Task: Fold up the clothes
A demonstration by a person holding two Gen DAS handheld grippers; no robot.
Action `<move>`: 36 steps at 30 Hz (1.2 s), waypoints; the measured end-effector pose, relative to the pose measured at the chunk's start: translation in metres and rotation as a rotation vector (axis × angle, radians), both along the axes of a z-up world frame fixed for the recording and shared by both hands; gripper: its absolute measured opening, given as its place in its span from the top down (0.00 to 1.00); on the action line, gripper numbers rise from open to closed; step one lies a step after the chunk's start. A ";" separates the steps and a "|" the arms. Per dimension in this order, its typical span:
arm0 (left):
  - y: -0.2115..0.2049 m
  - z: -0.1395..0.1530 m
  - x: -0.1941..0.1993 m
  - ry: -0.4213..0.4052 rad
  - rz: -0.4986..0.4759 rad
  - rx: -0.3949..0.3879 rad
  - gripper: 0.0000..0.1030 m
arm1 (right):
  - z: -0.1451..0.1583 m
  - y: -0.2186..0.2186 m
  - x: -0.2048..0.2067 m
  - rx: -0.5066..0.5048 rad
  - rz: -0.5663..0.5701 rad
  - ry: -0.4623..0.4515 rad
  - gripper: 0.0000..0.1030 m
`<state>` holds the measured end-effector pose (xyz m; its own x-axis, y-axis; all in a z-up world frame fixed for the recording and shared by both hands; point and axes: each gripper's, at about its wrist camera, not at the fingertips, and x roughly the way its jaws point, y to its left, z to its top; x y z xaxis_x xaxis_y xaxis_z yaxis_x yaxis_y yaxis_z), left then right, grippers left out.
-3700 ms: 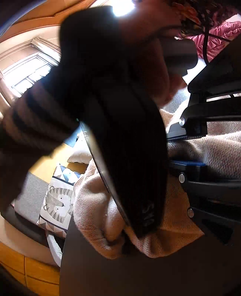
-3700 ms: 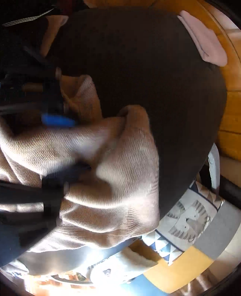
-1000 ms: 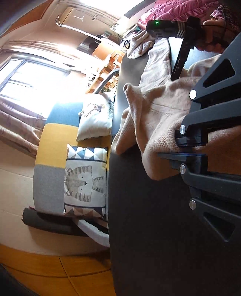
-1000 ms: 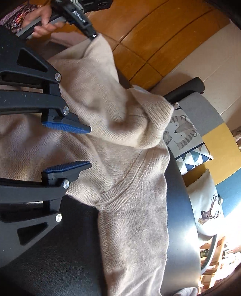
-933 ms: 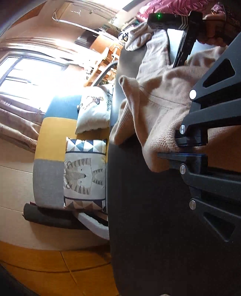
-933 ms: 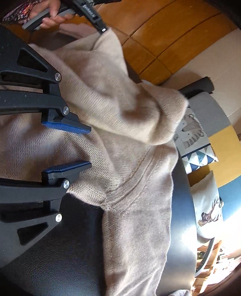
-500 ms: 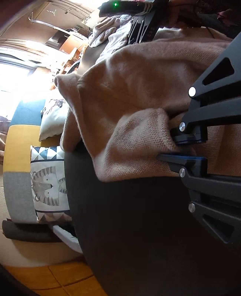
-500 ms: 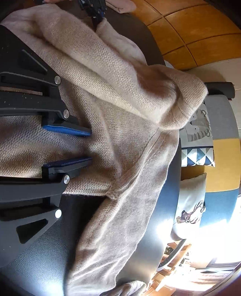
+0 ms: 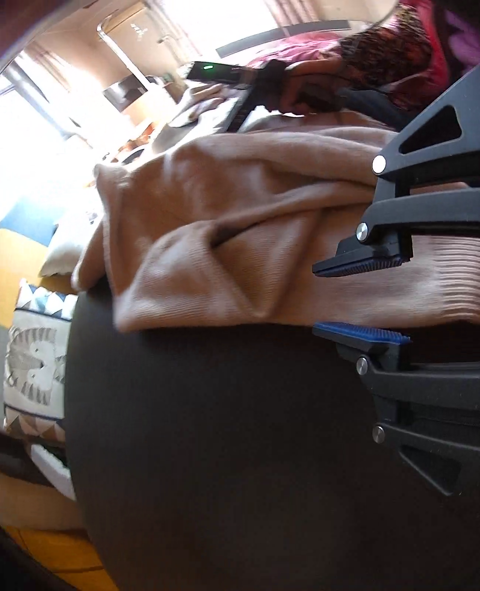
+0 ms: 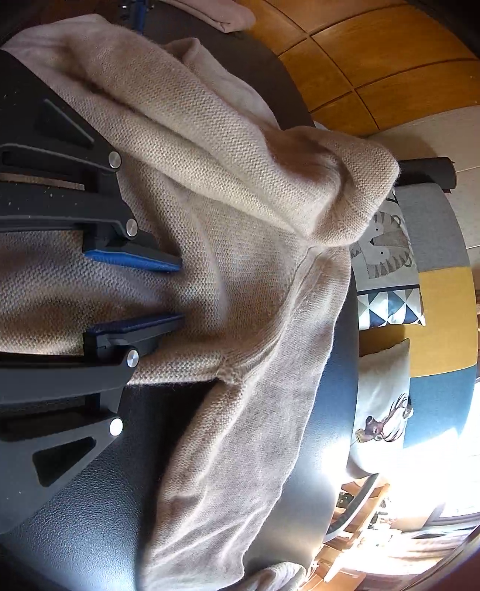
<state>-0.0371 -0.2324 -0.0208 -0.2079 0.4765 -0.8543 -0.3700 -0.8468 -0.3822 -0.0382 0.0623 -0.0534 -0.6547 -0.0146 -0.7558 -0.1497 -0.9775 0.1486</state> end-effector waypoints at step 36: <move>-0.044 0.004 0.044 0.170 0.105 0.007 0.95 | 0.000 -0.004 -0.005 0.058 0.027 -0.026 0.73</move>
<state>0.0072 -0.2760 -0.0166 -0.3977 0.4504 -0.7993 -0.3398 -0.8816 -0.3277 -0.0437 0.0580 -0.0538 -0.6350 0.0122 -0.7724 -0.1265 -0.9880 0.0884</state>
